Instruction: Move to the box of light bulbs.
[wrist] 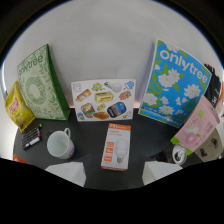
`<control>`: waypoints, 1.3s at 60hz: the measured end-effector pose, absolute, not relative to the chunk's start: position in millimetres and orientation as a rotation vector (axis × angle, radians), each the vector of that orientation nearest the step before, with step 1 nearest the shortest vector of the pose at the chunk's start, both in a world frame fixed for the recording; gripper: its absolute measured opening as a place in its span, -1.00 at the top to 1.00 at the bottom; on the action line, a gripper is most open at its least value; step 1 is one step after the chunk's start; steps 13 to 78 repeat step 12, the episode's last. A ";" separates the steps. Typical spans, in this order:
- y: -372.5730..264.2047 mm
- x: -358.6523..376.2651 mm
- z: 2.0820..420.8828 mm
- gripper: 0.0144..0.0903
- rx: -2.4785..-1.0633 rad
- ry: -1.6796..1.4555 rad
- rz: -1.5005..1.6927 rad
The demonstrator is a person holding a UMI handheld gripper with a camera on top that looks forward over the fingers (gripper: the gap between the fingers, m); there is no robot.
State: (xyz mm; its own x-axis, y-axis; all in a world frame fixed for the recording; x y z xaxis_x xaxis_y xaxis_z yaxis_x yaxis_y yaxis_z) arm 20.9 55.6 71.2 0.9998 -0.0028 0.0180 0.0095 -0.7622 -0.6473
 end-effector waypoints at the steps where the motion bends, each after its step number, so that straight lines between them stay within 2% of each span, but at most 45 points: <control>1: 55.3 21.4 70.7 -0.88 -2.439 -0.007 -0.020; 78: 51.0 20.3 66.2 -0.89 -2.452 -0.015 -0.026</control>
